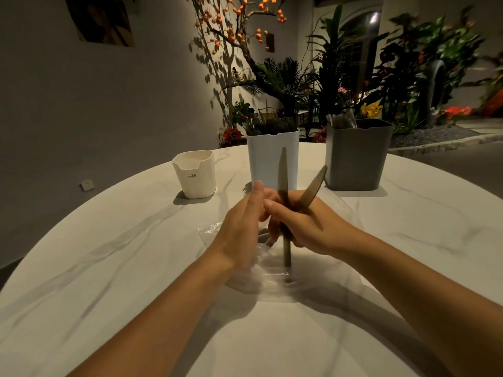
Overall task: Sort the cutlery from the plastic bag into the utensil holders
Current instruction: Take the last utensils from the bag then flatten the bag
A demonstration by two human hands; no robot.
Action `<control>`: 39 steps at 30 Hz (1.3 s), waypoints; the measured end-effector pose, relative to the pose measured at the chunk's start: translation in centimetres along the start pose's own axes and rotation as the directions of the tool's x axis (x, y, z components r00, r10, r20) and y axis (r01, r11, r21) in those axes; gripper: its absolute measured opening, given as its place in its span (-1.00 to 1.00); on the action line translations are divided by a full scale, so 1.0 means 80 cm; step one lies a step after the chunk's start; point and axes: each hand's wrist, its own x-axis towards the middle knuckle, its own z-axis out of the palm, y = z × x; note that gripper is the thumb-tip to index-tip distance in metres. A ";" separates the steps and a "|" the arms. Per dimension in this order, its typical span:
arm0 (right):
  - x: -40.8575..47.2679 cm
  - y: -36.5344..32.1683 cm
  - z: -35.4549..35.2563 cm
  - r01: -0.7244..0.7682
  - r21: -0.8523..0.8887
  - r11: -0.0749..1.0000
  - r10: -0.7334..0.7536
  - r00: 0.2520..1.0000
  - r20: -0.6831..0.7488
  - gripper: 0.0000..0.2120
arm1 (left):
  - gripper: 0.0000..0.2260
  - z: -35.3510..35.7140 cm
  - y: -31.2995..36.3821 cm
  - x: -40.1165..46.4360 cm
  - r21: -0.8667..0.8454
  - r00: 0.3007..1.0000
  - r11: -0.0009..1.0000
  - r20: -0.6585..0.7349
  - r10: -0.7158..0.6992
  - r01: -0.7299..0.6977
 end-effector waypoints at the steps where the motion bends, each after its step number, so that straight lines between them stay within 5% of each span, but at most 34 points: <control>1: -0.001 -0.002 0.001 -0.007 0.039 0.999 0.007 1.000 0.000 -0.82 | -0.49 0.001 0.001 -0.002 0.007 0.999 0.999 0.024 0.043 -0.043; 5: 0.000 -0.016 -0.004 -0.082 0.211 0.974 0.088 0.996 -0.022 -0.83 | -0.51 0.002 0.021 -0.001 -0.026 0.992 0.997 0.101 0.069 -0.067; 11: 0.021 -0.014 0.005 -0.199 -0.142 0.970 0.219 0.966 0.139 -0.84 | -0.65 -0.001 0.059 0.008 0.111 0.986 0.983 -0.057 0.154 -0.148; 16: 0.033 -0.024 -0.008 -0.187 -0.118 0.975 0.207 0.962 0.181 -0.81 | -0.78 -0.001 0.063 0.013 0.288 0.973 0.940 -0.085 0.215 -0.183; 21: 0.039 -0.049 -0.014 -0.255 -0.057 0.965 0.258 0.895 0.364 -0.78 | -0.78 -0.021 0.072 0.027 0.245 0.963 0.956 -0.171 0.208 -0.163; 31: 0.047 -0.091 -0.044 -0.328 -0.252 0.910 0.407 0.821 0.401 -0.72 | -0.70 -0.066 0.115 0.032 -0.160 0.990 0.982 -0.118 0.078 -0.097; 35: 0.048 -0.112 -0.063 -0.271 -0.224 0.936 0.324 0.913 0.248 -0.79 | -0.70 -0.074 0.128 0.036 -0.170 0.995 0.982 -0.057 0.076 -0.084; 37: 0.055 -0.123 -0.072 -0.187 -0.269 0.945 0.195 0.981 0.004 -0.83 | -0.70 -0.075 0.132 0.040 -0.154 0.996 0.985 -0.053 0.066 -0.073; 39: 0.065 -0.132 -0.080 -0.078 -0.360 0.930 -0.016 0.968 -0.252 -0.87 | -0.70 -0.074 0.136 0.045 -0.147 0.999 0.988 -0.030 0.034 -0.038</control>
